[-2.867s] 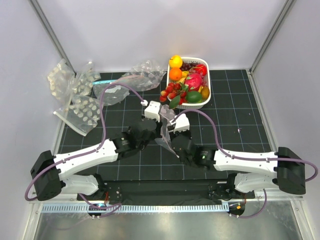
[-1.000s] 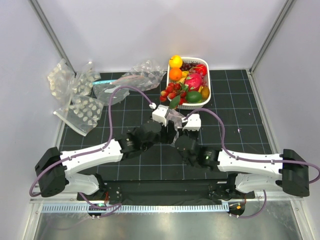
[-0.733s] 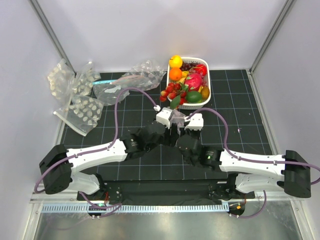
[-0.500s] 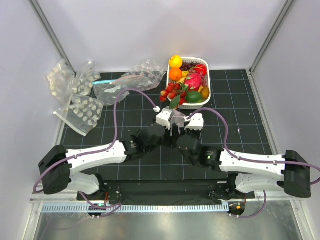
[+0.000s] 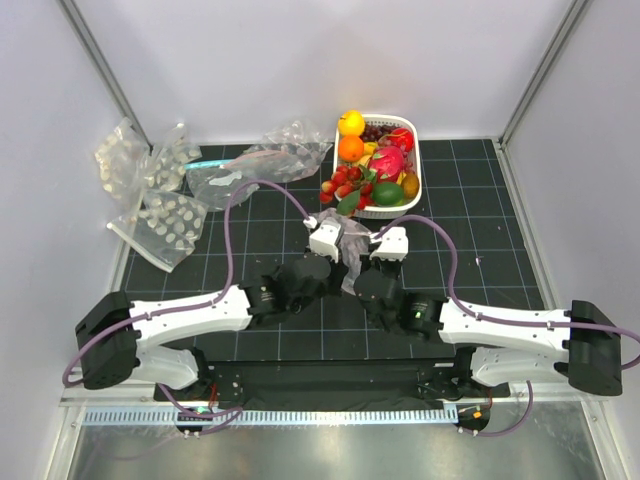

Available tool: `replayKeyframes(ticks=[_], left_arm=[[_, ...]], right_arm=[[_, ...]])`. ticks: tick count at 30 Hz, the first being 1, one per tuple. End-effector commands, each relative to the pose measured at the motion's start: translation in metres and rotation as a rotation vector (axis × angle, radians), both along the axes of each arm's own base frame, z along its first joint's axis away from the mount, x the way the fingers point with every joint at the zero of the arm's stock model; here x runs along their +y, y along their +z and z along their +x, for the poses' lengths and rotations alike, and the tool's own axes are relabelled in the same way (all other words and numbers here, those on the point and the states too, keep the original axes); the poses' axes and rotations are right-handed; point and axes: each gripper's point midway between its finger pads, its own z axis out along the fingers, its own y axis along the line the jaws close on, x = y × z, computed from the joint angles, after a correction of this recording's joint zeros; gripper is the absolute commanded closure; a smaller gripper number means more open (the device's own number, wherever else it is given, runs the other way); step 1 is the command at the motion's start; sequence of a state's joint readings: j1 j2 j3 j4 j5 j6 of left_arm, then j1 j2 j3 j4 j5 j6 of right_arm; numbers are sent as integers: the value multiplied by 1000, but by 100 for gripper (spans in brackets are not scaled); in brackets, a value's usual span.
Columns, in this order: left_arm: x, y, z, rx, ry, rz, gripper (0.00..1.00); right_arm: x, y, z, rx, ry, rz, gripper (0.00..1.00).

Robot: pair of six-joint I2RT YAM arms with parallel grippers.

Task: Place the food in the zip-top bag and seal the zipper
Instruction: Open the zipper of the food storage bag at the center of the board.

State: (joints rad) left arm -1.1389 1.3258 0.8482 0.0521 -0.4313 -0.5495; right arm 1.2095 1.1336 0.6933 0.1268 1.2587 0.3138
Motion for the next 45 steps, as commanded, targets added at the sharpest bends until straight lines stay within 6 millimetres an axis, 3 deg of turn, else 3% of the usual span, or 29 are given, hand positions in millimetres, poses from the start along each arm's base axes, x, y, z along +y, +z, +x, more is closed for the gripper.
replayKeyframes(ticks=[1, 4, 5, 8, 10, 11, 12, 14, 16, 17, 19, 21, 24, 25, 26, 28, 33, 36, 40, 45], left_arm=[[19, 37, 11, -79, 91, -41, 100], [38, 52, 13, -130, 112, 30, 100], [46, 67, 17, -155, 150, 39, 100], [72, 73, 20, -180, 212, 147, 100], [80, 82, 20, -197, 231, 175, 100], [83, 78, 19, -192, 225, 206, 100], [86, 88, 21, -210, 249, 222, 100], [88, 83, 23, -200, 265, 309, 100], [96, 72, 29, -186, 309, 452, 100], [104, 63, 28, -172, 317, 538, 100], [103, 65, 33, -176, 350, 582, 100], [98, 50, 36, -160, 341, 646, 100], [92, 38, 39, -138, 319, 683, 100], [95, 35, 42, -127, 323, 688, 100], [93, 29, 43, -101, 305, 685, 100], [97, 17, 50, -40, 290, 680, 100], [100, -2, 61, 42, 258, 638, 100], [98, -10, 64, 65, 248, 624, 100], [99, -16, 71, 97, 251, 599, 100], [100, -10, 71, 109, 245, 522, 100]], right_arm=[[4, 13, 1, -23, 12, 102, 99], [28, 11, -1, 3, 155, 98, 99], [32, 9, -1, 9, 178, 93, 99], [49, 3, 1, 40, 256, 114, 99], [66, -7, 5, 92, 357, 161, 99], [71, -9, 6, 109, 396, 166, 99], [77, -14, 8, 131, 422, 208, 99], [95, -27, 7, 210, 535, 268, 99], [100, -50, 21, 305, 546, 316, 99], [110, -51, 23, 340, 579, 326, 99], [110, -74, 29, 415, 563, 264, 99], [114, -74, 30, 441, 567, 237, 99], [105, -77, 35, 434, 519, 209, 88], [100, -78, 36, 431, 496, 199, 72], [95, -76, 37, 423, 475, 194, 68], [82, -75, 42, 409, 411, 170, 61], [66, -65, 42, 366, 366, 174, 57], [54, -55, 42, 328, 330, 188, 40], [45, -44, 38, 281, 324, 217, 37], [38, -39, 37, 253, 312, 234, 37]])
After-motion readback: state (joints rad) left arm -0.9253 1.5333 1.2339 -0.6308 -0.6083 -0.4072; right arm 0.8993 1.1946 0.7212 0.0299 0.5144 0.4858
